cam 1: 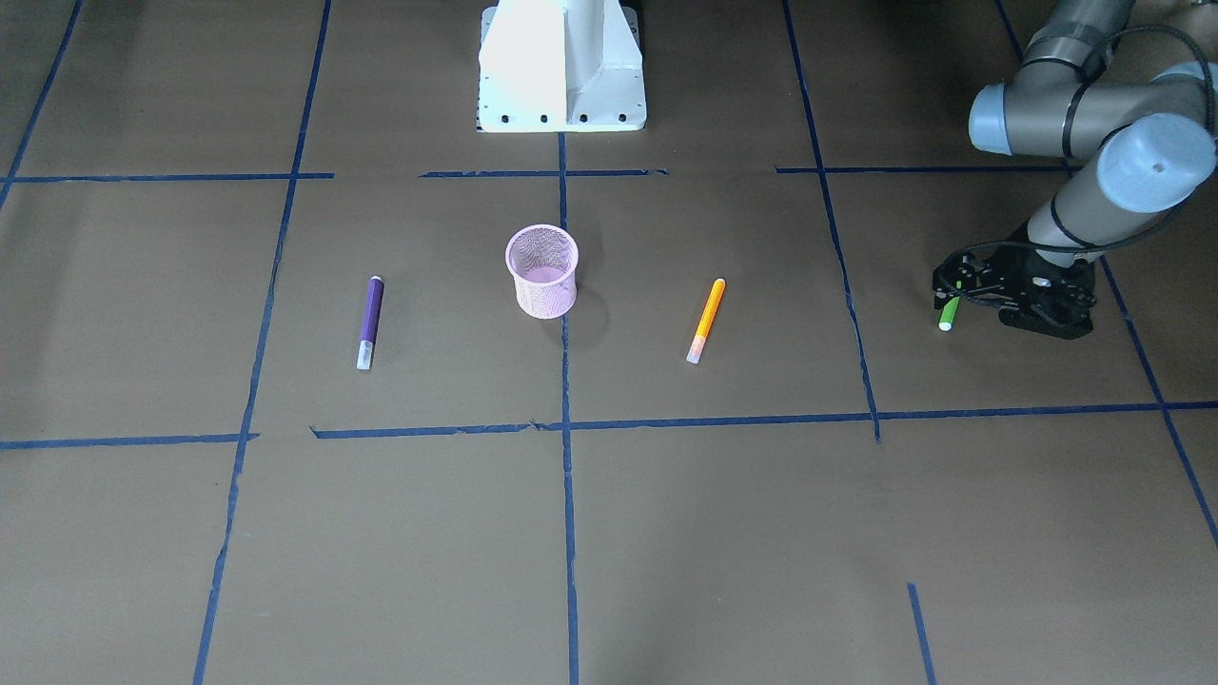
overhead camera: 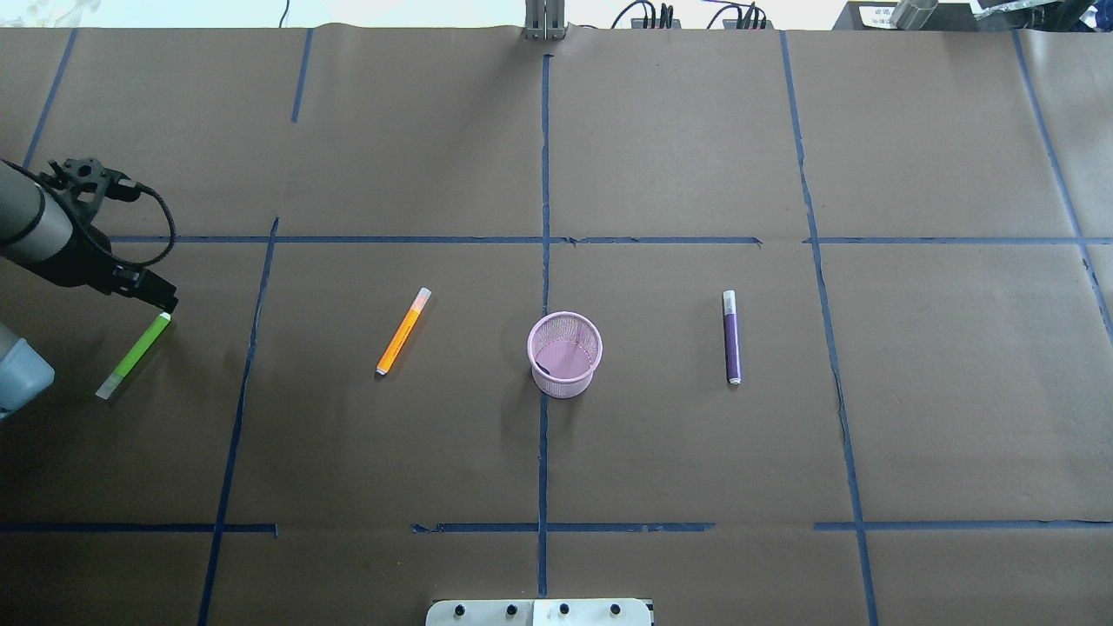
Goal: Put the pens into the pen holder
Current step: 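Lower the left gripper onto the green highlighter and grasp it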
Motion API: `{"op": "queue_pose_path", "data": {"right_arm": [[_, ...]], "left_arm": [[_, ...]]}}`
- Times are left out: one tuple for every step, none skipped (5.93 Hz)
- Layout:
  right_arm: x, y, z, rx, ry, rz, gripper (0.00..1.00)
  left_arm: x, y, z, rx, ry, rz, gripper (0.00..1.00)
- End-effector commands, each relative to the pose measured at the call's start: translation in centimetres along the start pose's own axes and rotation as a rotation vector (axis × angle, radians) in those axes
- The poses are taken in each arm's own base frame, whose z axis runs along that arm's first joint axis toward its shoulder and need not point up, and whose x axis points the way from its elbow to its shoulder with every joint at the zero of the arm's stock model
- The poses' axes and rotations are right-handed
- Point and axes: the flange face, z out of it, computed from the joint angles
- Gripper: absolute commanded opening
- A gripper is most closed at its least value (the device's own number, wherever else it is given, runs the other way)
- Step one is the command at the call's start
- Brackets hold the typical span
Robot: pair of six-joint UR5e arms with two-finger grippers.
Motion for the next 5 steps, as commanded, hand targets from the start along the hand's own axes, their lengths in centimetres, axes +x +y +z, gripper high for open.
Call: {"op": "queue_pose_path", "data": {"right_arm": [[-0.2,-0.4,-0.1,0.002,0.0,-0.004,1.0],[-0.3,-0.4,-0.1,0.003,0.0,-0.005,1.0],[-0.2,-0.4,-0.1,0.002,-0.002,-0.004,1.0],[-0.2,-0.4,0.0,0.001,-0.002,-0.003,1.0],[0.0,-0.3,0.1,-0.002,-0.004,0.001,1.0]], "left_arm": [[-0.9,0.4,2.2,0.011,0.006,-0.005,0.97],[-0.7,0.4,2.0,0.01,0.012,-0.003,0.97],[-0.5,0.5,1.9,0.011,0.014,-0.001,0.96],[-0.7,1.0,1.8,0.008,0.01,-0.002,0.96],[-1.2,1.7,2.1,-0.002,0.002,-0.009,0.96]]}}
